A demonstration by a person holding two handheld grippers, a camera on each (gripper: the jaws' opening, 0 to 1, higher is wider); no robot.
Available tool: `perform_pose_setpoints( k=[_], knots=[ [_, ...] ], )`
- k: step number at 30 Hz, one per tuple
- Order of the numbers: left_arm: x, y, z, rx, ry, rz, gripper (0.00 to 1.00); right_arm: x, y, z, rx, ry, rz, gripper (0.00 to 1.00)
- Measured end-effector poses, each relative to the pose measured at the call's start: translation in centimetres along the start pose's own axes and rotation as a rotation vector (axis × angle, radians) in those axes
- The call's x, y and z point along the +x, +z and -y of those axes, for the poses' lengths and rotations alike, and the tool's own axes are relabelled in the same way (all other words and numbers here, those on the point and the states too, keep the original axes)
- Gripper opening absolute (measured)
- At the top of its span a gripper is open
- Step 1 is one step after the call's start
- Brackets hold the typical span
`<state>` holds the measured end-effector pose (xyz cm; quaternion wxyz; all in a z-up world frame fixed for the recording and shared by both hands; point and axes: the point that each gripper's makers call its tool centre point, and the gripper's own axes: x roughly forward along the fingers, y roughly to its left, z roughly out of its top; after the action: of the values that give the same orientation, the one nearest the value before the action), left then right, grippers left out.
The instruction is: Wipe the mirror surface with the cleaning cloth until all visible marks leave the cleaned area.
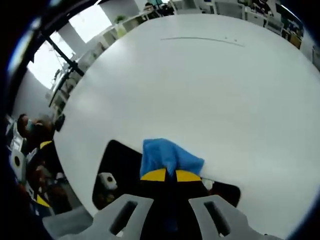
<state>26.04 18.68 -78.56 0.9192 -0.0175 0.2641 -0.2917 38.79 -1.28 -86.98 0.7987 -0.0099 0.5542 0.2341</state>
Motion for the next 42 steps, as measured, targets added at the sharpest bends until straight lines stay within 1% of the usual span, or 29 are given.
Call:
perform_pose_setpoints(
  k=[4,7,9,15,22,34,42],
  knots=[
    [0.0,0.1,-0.1,0.007,-0.002,-0.005,1.00,-0.1,-0.1,0.1,-0.004,0.005,0.007,0.00],
    [0.0,0.5,0.1,0.014,-0.008,-0.002,1.00,-0.3,-0.3,0.5,-0.002,-0.002,0.004,0.00],
    [0.1,0.7,0.2,0.014,-0.008,0.000,1.00,-0.4,-0.5,1.0,0.002,-0.007,0.003,0.00],
    [0.3,0.7,0.7,0.024,-0.024,-0.003,1.00,-1.2,-1.1,2.5,0.019,-0.024,0.005,0.00],
    [0.3,0.6,0.8,0.021,-0.023,-0.004,1.00,-1.6,-1.3,3.5,0.022,-0.034,0.003,0.00],
    [0.4,0.7,0.9,0.024,-0.023,-0.003,1.00,-1.8,-1.4,3.7,0.035,-0.045,0.015,0.00],
    [0.6,1.5,1.0,0.027,-0.023,0.013,1.00,-2.1,-2.3,3.4,0.029,-0.046,0.010,0.00]
  ],
)
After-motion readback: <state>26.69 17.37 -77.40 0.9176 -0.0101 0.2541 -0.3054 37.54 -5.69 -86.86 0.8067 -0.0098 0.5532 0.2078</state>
